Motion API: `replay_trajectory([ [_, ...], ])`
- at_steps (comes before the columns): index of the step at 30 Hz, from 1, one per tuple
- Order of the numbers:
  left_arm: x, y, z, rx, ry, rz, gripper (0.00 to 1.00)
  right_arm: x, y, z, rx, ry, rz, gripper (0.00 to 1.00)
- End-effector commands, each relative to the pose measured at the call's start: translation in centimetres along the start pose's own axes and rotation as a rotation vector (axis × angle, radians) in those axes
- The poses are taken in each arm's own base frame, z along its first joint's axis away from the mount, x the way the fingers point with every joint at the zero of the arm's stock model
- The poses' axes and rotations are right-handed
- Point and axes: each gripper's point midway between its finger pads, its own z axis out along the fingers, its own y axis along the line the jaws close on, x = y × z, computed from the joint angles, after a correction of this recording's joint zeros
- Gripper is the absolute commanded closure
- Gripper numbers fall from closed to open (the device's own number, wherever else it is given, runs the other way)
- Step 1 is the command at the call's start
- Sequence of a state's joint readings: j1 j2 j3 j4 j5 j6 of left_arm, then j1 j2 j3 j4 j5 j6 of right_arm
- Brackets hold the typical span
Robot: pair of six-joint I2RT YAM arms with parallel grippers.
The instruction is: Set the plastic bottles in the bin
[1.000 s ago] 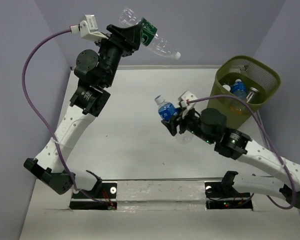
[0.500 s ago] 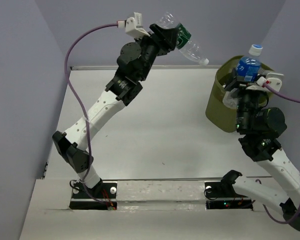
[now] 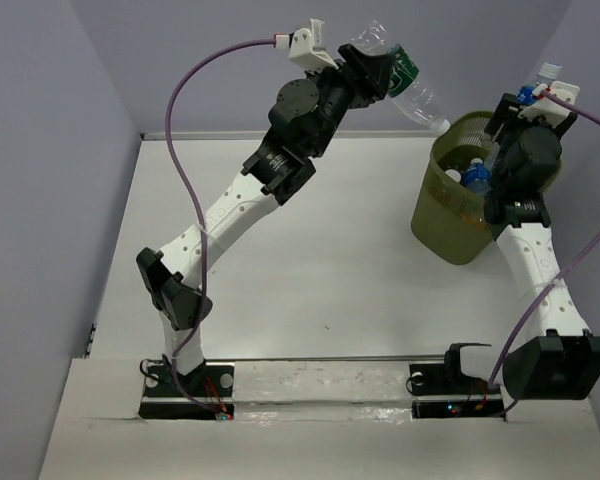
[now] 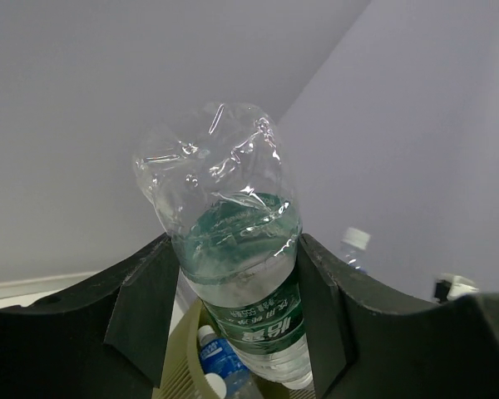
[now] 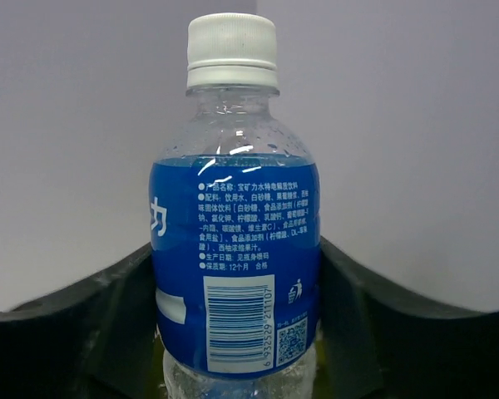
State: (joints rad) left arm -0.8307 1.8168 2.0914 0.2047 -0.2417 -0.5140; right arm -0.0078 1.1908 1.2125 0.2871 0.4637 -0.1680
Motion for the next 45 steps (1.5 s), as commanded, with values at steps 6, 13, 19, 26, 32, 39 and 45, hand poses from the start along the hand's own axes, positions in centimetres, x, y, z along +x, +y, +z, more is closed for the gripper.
replay_trajectory([
  [6,0.2,-3.3,1.7,0.081,-0.077,-0.019,0.57,-1.9,2.1,-0.1,-0.129,0.059,0.184,0.00],
  [13,3.6,-3.7,3.4,0.092,-0.079,-0.034,0.58,-8.6,0.5,-4.2,-0.182,-0.009,0.244,0.00],
  [19,8.2,-3.8,5.1,0.104,-0.070,-0.038,0.58,-11.3,0.0,-8.6,-0.274,-0.045,0.306,0.01],
  [26,12.4,-5.2,5.4,0.109,-0.123,0.101,0.38,-10.1,1.7,-10.3,-0.380,-0.001,0.340,0.02],
  [32,15.3,-4.5,5.6,0.107,-0.088,0.146,0.01,-9.7,2.9,-11.7,-0.473,0.016,0.344,0.02],
  [39,10.7,-7.1,4.6,0.156,-0.147,0.160,0.01,-9.8,3.3,-12.3,-0.504,0.022,0.361,0.02],
  [45,2.5,-8.7,1.7,0.151,-0.217,0.209,0.01,-11.3,3.1,-13.9,-0.538,-0.013,0.390,0.03],
])
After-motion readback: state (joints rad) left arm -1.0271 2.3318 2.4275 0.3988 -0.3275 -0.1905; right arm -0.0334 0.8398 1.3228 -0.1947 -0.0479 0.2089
